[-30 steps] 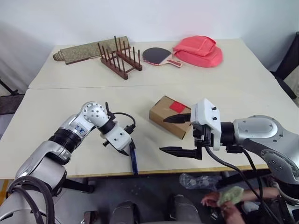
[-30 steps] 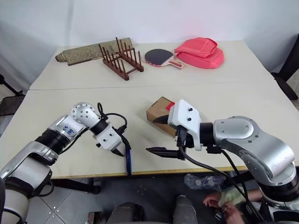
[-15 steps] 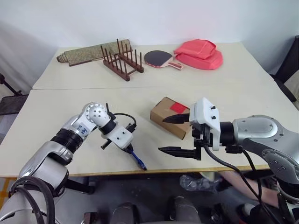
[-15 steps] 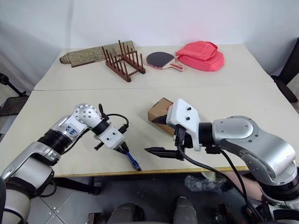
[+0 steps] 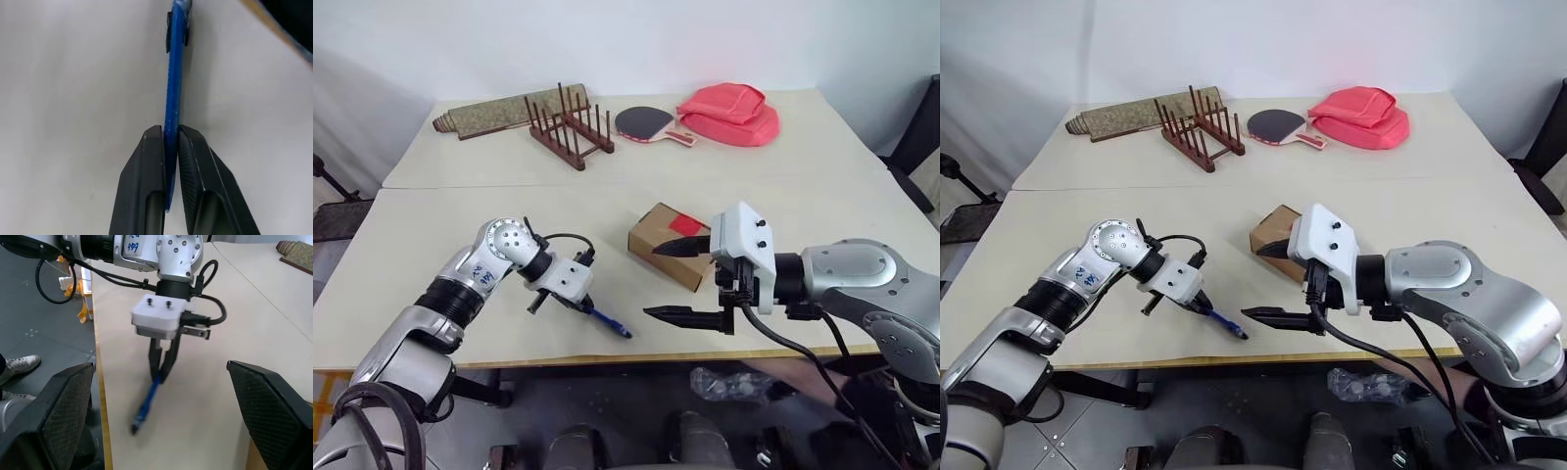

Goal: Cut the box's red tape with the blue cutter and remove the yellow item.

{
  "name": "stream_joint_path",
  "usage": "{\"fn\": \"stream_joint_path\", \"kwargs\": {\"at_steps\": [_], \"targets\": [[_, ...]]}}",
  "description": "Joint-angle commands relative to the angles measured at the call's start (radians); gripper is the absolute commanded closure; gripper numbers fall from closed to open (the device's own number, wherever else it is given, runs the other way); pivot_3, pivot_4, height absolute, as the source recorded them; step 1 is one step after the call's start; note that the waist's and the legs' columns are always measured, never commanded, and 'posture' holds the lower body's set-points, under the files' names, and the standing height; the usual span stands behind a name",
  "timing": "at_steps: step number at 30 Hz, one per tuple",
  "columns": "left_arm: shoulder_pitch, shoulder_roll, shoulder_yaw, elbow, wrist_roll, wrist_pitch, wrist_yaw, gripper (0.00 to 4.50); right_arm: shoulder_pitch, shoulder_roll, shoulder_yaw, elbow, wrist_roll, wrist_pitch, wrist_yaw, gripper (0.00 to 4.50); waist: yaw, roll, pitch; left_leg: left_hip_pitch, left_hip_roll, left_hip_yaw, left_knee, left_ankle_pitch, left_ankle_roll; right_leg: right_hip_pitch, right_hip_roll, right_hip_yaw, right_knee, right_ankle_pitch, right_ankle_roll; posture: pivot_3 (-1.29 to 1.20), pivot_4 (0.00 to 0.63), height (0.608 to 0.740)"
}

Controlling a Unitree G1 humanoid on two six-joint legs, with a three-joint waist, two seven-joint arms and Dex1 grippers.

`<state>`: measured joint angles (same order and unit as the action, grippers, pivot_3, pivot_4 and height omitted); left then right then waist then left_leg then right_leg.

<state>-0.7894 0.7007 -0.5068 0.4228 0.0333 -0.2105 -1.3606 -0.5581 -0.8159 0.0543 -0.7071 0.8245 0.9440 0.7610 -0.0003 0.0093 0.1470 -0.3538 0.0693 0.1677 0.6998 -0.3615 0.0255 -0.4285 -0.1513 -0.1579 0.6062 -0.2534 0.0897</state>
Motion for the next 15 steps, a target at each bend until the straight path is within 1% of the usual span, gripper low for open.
{"fn": "stream_joint_path", "kwargs": {"at_steps": [1, 5, 9, 12, 15], "targets": [[0.126, 0.05, 0.011, -0.146, 0.127, 0.231, 0.103, 3.99, 0.003, -0.013, -0.032, -0.019, 0.015, -0.009, 0.007, 0.0, -0.002, -0.001, 0.001, 0.0, 0.0, 0.0, -0.001, 0.0, 0.0, 0.0, 0.0, 0.0, 0.0, 0.0, 0.0, 0.0, 0.15, 0.74], [0.226, 0.073, 0.06, -0.328, 0.148, 0.412, 0.173, 3.99, 0.004, -0.01, -0.022, -0.011, 0.005, -0.024, 0.019, 0.0, -0.001, -0.001, 0.001, -0.001, 0.001, 0.0, -0.001, 0.0, -0.001, -0.001, 0.001, 0.0, 0.0, 0.0, 0.0, 0.0, 0.15, 0.74], [0.32, 0.089, 0.119, -0.532, 0.182, 0.684, 0.266, 3.99, 0.009, -0.014, -0.021, -0.008, -0.001, -0.035, 0.038, 0.0, -0.002, -0.002, 0.002, -0.001, 0.002, 0.0, -0.002, 0.0, -0.002, -0.002, 0.001, 0.0, -0.001, 0.0, 0.0, 0.0, 0.15, 0.74], [0.375, 0.105, 0.125, -0.66, 0.189, 0.856, 0.295, 3.99, 0.007, -0.017, -0.019, -0.001, -0.005, -0.043, 0.055, 0.0, -0.002, -0.004, 0.004, -0.001, 0.002, 0.0, -0.002, 0.0, -0.002, -0.003, 0.002, 0.0, -0.001, -0.001, -0.001, 0.0, 0.15, 0.74], [0.424, 0.1, 0.102, -0.775, 0.184, 1.016, 0.326, 3.99, -0.002, -0.014, -0.007, 0.017, -0.019, -0.059, 0.074, 0.0, -0.005, -0.004, 0.004, -0.001, 0.003, 0.001, -0.003, -0.001, -0.004, -0.004, 0.003, 0.0, -0.001, -0.001, -0.002, 0.0, 0.15, 0.74]]}}
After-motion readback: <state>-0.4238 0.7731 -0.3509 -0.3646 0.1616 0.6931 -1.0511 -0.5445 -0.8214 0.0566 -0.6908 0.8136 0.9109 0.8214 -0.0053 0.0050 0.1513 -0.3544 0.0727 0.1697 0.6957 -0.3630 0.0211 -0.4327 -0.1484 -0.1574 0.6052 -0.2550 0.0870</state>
